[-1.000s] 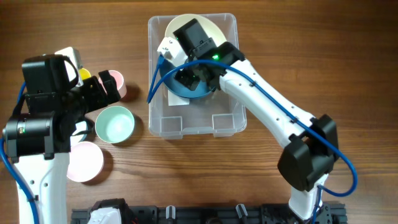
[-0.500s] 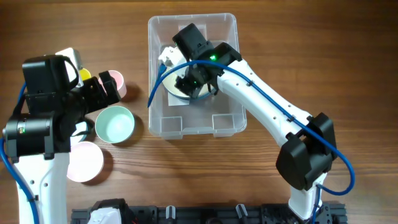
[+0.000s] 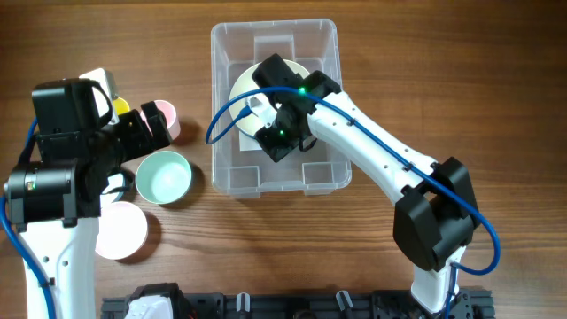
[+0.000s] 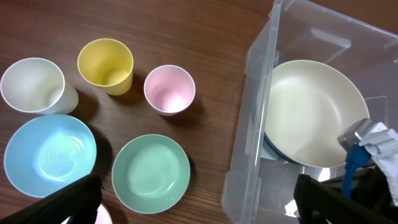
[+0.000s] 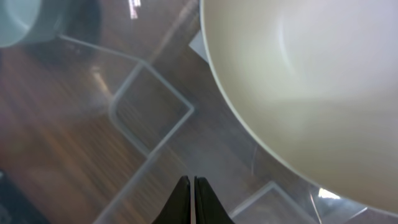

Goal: Pack container
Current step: 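Lift the cream bowl with the right gripper and lower it into the bin, then adjust the cream bowl onto the teal stack, then release and withdraw right gripper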

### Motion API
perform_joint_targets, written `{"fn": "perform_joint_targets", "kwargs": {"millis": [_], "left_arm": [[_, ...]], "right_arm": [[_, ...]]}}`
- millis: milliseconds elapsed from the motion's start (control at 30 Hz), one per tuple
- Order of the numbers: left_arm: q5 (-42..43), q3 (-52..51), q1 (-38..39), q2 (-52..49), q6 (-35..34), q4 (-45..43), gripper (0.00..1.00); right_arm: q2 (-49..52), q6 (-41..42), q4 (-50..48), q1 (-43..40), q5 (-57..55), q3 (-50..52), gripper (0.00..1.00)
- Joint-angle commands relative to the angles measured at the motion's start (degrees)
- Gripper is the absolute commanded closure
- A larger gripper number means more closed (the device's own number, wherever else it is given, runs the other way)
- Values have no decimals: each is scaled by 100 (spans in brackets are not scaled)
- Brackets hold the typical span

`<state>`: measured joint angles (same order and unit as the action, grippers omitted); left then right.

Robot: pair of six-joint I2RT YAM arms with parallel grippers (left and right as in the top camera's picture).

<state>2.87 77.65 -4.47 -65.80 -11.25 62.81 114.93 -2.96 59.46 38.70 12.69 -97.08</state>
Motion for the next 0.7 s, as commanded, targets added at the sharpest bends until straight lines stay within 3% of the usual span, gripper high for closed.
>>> {"fn": "perform_joint_targets", "kwargs": {"millis": [0,133,333,667], "left_arm": [[70,59,-26,-22,31,-13,0],[70,59,-26,-22,31,-13,0],[70,59,-26,-22,31,-13,0],[70,59,-26,-22,31,-13,0]], "right_arm": [[-31,525,-317,-13,-927,35,96],[-35,789,-505,-15,-1502,33,96],[-35,2079,-214,-382,-1919,35,96],[-35,2028,-297,-839,-1707,35,96]]}}
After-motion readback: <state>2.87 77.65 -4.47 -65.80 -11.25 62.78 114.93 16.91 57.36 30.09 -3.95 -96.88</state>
